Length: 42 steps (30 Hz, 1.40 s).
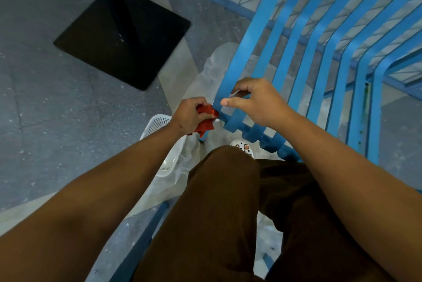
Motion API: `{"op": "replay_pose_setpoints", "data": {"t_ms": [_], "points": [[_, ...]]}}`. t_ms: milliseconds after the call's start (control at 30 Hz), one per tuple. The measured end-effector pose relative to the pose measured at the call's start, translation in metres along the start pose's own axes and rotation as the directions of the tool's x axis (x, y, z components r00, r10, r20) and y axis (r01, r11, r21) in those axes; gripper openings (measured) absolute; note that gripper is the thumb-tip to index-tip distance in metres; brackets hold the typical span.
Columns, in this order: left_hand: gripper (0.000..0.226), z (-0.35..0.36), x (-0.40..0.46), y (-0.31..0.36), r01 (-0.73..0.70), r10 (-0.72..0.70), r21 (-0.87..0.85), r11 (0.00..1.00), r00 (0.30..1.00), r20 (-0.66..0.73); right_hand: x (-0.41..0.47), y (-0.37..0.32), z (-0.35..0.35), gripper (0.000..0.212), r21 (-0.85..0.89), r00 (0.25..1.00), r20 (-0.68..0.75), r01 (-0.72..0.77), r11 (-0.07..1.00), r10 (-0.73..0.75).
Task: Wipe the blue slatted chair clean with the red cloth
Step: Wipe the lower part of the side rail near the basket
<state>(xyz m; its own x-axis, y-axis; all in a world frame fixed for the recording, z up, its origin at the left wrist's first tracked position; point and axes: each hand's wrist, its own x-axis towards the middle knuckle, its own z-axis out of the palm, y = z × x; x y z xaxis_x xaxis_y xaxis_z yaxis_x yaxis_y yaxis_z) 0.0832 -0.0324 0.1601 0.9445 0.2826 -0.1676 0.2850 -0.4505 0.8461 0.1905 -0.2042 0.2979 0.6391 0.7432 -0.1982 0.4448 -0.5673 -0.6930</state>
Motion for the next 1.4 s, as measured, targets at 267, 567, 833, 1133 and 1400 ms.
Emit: {"op": "replay_pose_setpoints", "data": {"t_ms": [267, 567, 833, 1133, 1400], "points": [[0.026, -0.03, -0.004, 0.023, -0.183, 0.187, -0.077, 0.98, 0.982, 0.036, 0.001, 0.003, 0.012, 0.038, -0.169, 0.997, 0.013, 0.071, 0.983, -0.07], [0.021, 0.004, 0.011, -0.016, -0.054, 0.053, 0.006, 0.999, 0.997, 0.061, 0.016, 0.039, 0.021, 0.051, -0.253, 0.988, 0.011, 0.154, 0.955, -0.157], [0.015, 0.036, 0.02, -0.054, 0.147, -0.149, 0.034, 0.989, 0.987, 0.064, 0.029, 0.067, 0.028, 0.045, -0.126, 0.996, 0.007, 0.094, 0.988, -0.094], [0.03, 0.021, 0.01, -0.038, 0.065, -0.065, -0.03, 0.997, 0.998, -0.004, 0.025, 0.063, 0.026, 0.054, -0.099, 0.998, 0.023, 0.057, 0.994, -0.055], [0.025, 0.02, 0.012, -0.036, -0.174, 0.17, -0.014, 0.985, 0.975, -0.145, 0.022, 0.054, 0.028, 0.058, -0.125, 0.995, 0.003, 0.103, 0.987, -0.103]]}}
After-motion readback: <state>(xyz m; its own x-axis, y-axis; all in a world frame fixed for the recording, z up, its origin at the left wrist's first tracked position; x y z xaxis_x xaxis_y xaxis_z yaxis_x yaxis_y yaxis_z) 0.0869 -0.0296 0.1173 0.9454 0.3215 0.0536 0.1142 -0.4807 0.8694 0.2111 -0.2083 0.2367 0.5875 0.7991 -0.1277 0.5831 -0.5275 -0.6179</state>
